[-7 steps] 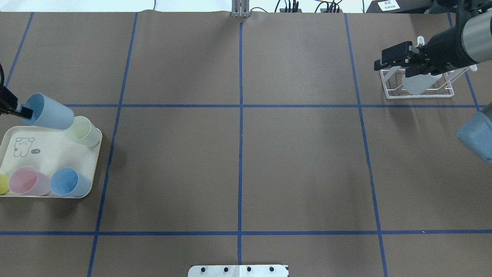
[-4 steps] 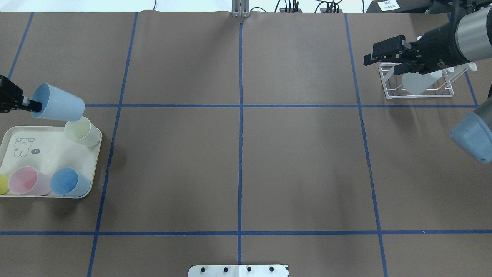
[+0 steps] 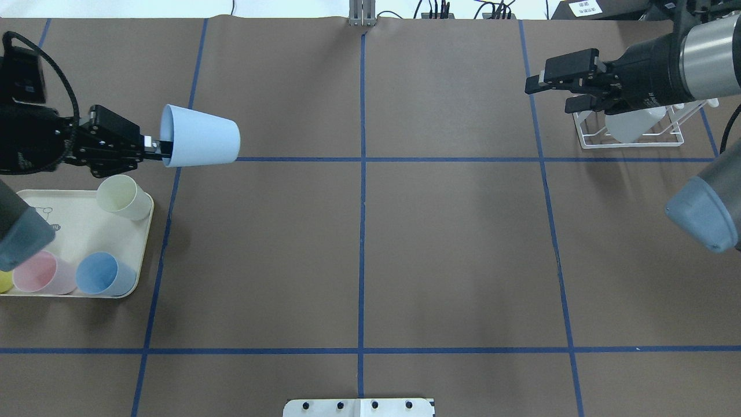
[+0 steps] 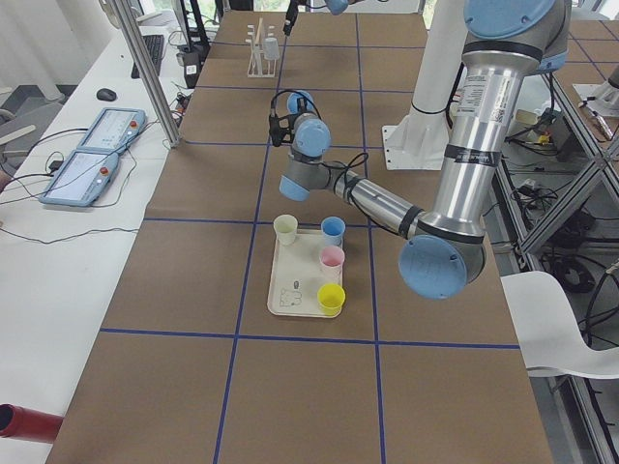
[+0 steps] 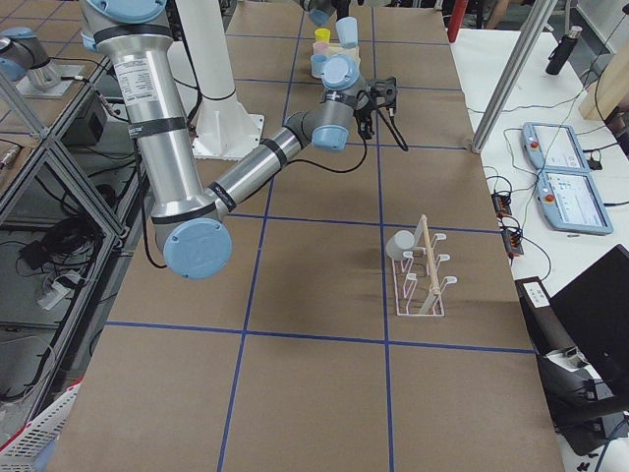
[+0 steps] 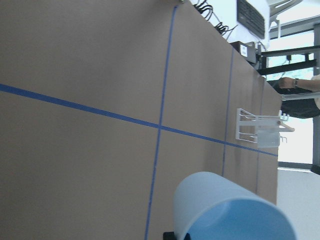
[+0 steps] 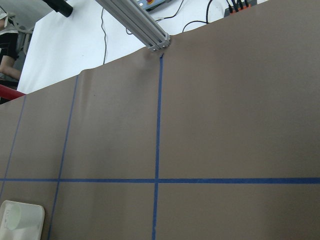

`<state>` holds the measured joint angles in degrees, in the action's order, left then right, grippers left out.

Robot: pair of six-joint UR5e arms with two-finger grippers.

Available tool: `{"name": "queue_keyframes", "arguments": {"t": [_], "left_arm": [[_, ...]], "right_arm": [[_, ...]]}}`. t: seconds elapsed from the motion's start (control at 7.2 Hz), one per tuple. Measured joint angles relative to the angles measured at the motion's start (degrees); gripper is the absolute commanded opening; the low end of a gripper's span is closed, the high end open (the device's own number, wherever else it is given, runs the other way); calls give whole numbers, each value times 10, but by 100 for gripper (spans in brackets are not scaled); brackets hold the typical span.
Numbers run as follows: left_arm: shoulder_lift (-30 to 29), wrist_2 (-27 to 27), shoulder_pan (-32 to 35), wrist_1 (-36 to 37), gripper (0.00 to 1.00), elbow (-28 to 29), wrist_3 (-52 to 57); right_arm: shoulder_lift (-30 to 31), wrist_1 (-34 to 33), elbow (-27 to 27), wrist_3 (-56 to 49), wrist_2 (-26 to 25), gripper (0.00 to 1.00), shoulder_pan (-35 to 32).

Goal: Transfer IKEA cup to right arm and place on rack

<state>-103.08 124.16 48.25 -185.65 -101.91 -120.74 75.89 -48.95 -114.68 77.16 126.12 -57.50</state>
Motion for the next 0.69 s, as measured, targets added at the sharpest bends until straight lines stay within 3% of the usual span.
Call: {"name": "queue_keyframes", "arguments": {"t": [0.42, 0.69], "left_arm": [[-49, -174, -130, -99, 0, 0, -106], [-61, -212, -165, -125, 0, 1, -138]], "right_arm": [[-5, 174, 2, 125, -2, 99, 37], [-33, 253, 4, 211, -6, 99, 58]]}}
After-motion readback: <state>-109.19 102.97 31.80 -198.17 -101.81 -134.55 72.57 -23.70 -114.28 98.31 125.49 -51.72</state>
